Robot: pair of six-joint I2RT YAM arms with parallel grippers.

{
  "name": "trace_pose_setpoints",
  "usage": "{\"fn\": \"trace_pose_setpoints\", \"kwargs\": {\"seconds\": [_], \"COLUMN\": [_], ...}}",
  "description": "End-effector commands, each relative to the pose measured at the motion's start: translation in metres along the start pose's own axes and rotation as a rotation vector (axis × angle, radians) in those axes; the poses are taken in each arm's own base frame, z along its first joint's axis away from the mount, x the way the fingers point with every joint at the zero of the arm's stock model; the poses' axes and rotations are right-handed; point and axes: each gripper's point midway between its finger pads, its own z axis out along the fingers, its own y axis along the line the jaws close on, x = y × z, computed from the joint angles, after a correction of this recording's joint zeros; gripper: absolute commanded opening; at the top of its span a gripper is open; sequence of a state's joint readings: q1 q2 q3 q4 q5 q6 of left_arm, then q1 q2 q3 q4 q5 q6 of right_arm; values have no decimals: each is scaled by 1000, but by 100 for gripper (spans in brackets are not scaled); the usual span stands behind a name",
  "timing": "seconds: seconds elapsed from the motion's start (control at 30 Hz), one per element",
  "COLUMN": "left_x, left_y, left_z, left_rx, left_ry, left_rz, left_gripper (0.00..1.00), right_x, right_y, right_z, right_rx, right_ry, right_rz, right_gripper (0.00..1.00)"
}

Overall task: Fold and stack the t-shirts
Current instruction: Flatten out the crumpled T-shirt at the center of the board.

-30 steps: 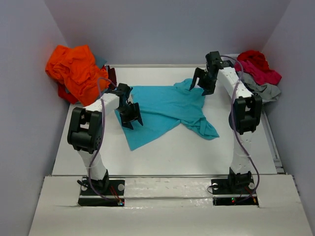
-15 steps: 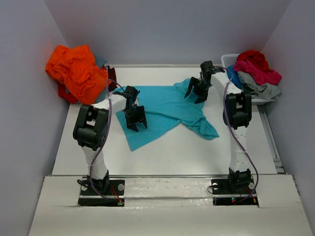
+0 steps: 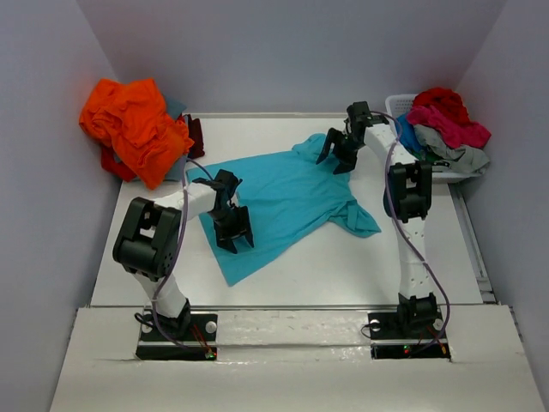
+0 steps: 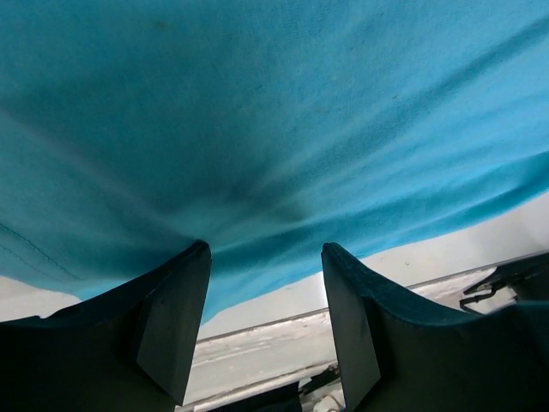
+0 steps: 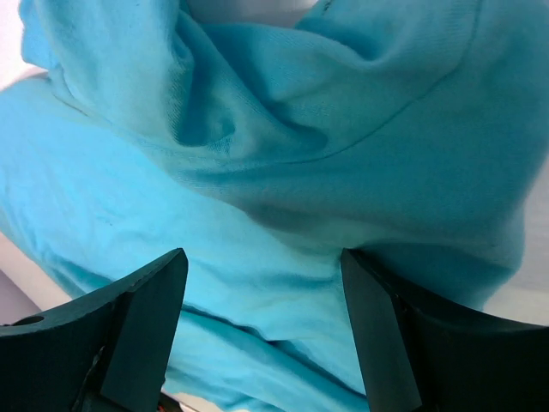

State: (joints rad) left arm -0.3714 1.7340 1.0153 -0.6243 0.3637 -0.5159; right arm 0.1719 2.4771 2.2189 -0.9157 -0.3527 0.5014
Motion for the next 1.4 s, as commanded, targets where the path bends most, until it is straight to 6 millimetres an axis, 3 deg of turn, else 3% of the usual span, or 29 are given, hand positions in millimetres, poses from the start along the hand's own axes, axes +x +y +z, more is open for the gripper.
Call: {"fn": "trace_pose_setpoints", "kwargs": {"seconds": [0.0,0.33,0.57,0.7,0.87,0.97,1.13,1.23,1.37], "left_x": [20,37,48,51,30,33,34,22,-17], "left_y": [16,25,34,35,31,32,32,28,13], "left_z": [-8,-12,-12,-9,-22,-19,-20,-30,-51], "left_rx": [-69,-88,-109,-103,-140,-152,-143,-161,-187], "left_ry": [25,53,74,85,19,36,31,-19,-140], "left_rz": [-13,-32,-29,-31,-2,12,9,24,64], "left_gripper": [67,68,68,68,67,67,67,67,67], "right_x": [-7,-63,-79,-74,-65,-63,-71,-75,-69], "right_y": [-4,-28,-38,-33,-34,-44,-35,-24,-16], "right_z": [22,-1,-8,-9,-15,-14,-23,-41,-68], "right_rx": [19,29,22,-8,-4,40,24,3,1], "right_ry": [-6,-139,-175,-149,-139,-131,-155,-180,-206], "right_rz": [-29,1,16,12,-11,-23,-34,-44,-62], "right_gripper": [78,79,79,79,79,79,79,79,80]}}
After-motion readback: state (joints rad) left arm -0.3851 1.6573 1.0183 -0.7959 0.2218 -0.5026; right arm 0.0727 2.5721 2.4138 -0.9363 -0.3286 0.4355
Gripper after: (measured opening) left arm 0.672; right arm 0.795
